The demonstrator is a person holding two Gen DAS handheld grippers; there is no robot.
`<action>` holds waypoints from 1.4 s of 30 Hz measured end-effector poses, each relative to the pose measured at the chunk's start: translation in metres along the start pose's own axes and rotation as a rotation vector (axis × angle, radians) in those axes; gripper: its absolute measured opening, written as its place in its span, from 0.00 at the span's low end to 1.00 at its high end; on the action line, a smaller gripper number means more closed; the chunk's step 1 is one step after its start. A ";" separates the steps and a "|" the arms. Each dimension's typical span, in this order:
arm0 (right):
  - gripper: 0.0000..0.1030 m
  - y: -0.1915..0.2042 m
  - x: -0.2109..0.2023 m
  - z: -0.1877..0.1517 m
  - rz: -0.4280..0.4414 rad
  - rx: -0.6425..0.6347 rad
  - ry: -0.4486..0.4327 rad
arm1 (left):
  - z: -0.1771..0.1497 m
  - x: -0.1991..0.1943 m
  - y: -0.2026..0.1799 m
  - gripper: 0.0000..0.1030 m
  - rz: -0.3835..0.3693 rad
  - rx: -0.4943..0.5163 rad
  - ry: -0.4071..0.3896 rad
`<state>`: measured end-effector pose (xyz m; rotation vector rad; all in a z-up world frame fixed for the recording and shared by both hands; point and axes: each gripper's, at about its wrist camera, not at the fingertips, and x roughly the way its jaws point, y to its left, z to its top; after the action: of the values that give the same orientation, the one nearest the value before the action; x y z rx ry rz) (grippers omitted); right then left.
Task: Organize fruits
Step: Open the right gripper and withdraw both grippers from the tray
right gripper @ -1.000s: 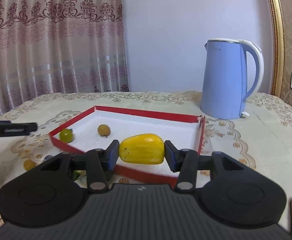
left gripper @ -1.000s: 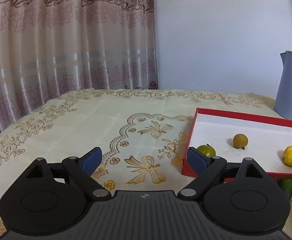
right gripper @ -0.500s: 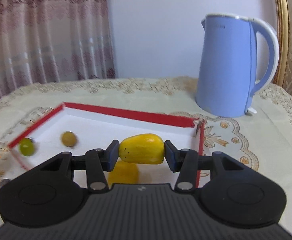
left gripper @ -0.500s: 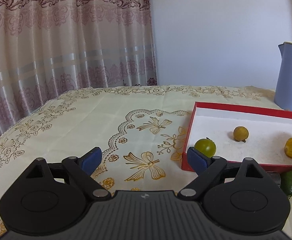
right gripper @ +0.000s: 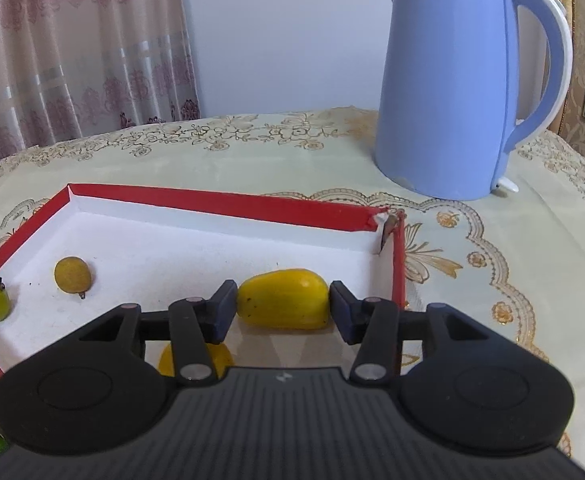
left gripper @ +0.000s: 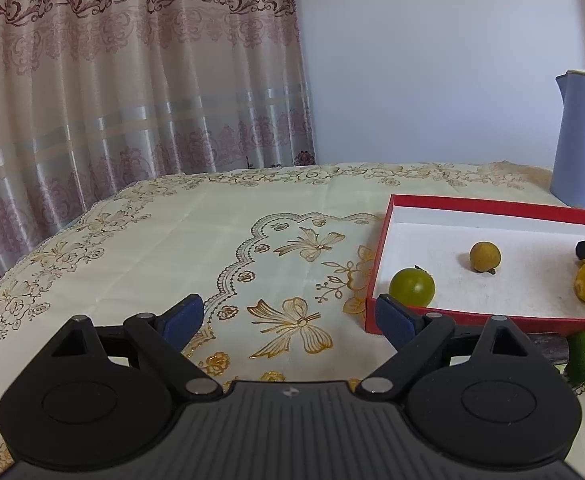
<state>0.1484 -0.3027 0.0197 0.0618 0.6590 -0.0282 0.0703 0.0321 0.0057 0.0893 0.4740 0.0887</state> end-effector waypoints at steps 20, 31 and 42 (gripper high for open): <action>0.84 0.030 -0.191 -0.085 0.071 -0.055 -0.354 | -0.004 -0.018 0.044 0.90 -0.188 -0.127 0.060; 0.85 0.037 -0.196 -0.116 0.157 -0.005 -0.315 | -0.038 -0.049 0.007 0.89 -0.356 0.298 -0.029; 0.86 0.041 -0.192 -0.126 0.169 -0.005 -0.288 | -0.032 -0.027 0.007 0.72 -0.409 0.255 0.101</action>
<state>-0.0780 -0.2525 0.0401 0.1068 0.3638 0.1257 0.0314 0.0384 -0.0099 0.2366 0.5941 -0.3708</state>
